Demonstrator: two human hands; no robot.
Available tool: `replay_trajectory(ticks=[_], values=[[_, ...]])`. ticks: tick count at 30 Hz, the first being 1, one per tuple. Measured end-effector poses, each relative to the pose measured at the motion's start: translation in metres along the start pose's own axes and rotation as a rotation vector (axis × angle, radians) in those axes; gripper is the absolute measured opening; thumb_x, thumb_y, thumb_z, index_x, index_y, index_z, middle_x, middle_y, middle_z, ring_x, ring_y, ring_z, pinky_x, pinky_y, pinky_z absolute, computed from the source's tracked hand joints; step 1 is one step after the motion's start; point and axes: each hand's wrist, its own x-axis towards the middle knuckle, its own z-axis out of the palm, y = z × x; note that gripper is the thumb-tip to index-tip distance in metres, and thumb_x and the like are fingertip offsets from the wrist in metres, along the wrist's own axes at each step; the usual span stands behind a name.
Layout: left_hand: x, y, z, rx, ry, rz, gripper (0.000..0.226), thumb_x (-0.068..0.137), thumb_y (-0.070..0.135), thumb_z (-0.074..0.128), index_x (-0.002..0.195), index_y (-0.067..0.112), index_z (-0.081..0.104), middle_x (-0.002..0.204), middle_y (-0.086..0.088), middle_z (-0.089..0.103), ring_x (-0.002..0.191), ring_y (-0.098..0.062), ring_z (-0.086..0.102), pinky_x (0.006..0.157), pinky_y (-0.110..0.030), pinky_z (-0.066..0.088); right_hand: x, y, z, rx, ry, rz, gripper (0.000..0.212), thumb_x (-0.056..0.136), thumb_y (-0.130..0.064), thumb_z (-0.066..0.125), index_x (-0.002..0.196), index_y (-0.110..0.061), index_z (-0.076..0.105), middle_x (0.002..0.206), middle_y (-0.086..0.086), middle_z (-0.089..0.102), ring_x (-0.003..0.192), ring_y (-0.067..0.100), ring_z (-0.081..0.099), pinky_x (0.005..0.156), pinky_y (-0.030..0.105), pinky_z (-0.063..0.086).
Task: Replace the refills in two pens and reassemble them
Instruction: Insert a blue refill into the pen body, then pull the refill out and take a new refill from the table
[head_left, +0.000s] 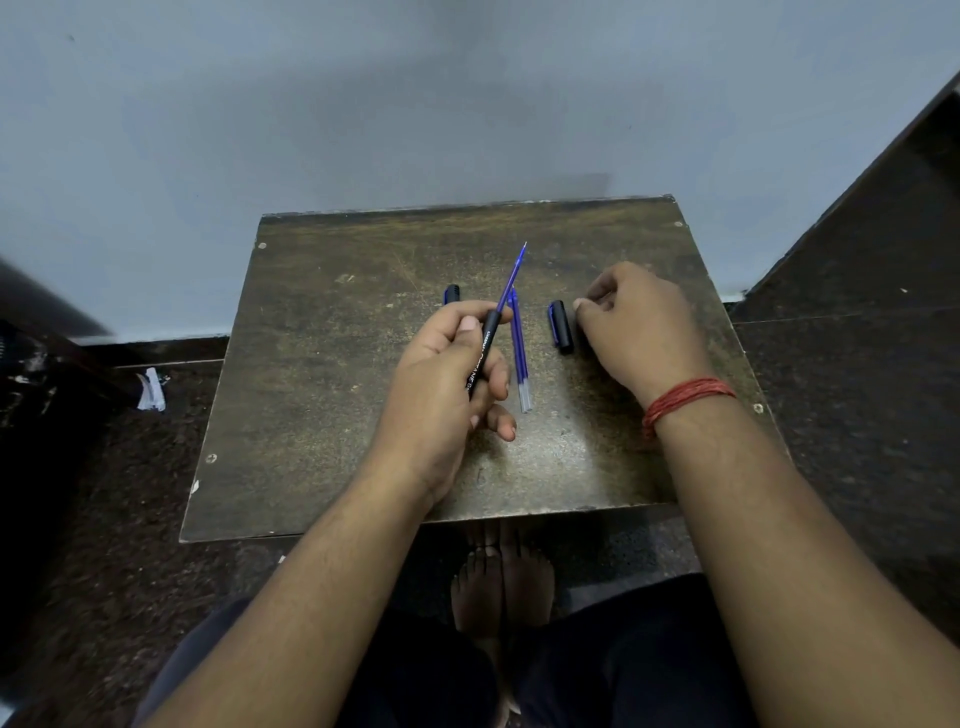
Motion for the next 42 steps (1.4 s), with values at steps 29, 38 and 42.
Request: replay_trajectory(ticks=[29, 38, 42], values=[[-0.004, 0.001, 0.005, 0.102, -0.060, -0.006, 0.030, 0.108, 0.020, 0.035, 0.103, 0.009, 0.063, 0.057, -0.007, 0.050, 0.036, -0.007, 0.028, 0.039, -0.025, 0.043, -0.005, -0.022, -0.015, 1.385, 0.057, 0.136, 0.013, 0.096, -0.015, 0.064, 0.083, -0.016, 0.061, 0.073, 0.001, 0.065, 0.062, 0.012, 0.061, 0.053, 0.023, 0.045], [-0.005, 0.003, 0.005, 0.137, -0.035, 0.000, 0.031, 0.108, 0.021, 0.036, 0.105, 0.008, 0.064, 0.059, -0.006, 0.050, 0.037, -0.008, 0.030, 0.040, -0.026, 0.043, 0.014, 0.026, -0.021, 0.394, 0.173, 0.041, 0.009, 0.094, -0.029, 0.063, 0.090, -0.023, 0.068, 0.086, -0.004, 0.068, 0.080, 0.012, 0.062, 0.074, 0.026, 0.049], [-0.005, 0.004, 0.004, 0.145, -0.012, 0.004, 0.031, 0.108, 0.021, 0.035, 0.105, 0.008, 0.063, 0.056, -0.004, 0.050, 0.035, -0.006, 0.032, 0.041, -0.026, 0.043, 0.012, 0.027, -0.018, 0.043, 0.084, 0.023, 0.008, 0.093, -0.033, 0.061, 0.089, -0.026, 0.062, 0.084, -0.002, 0.064, 0.084, 0.021, 0.061, 0.077, 0.030, 0.049]])
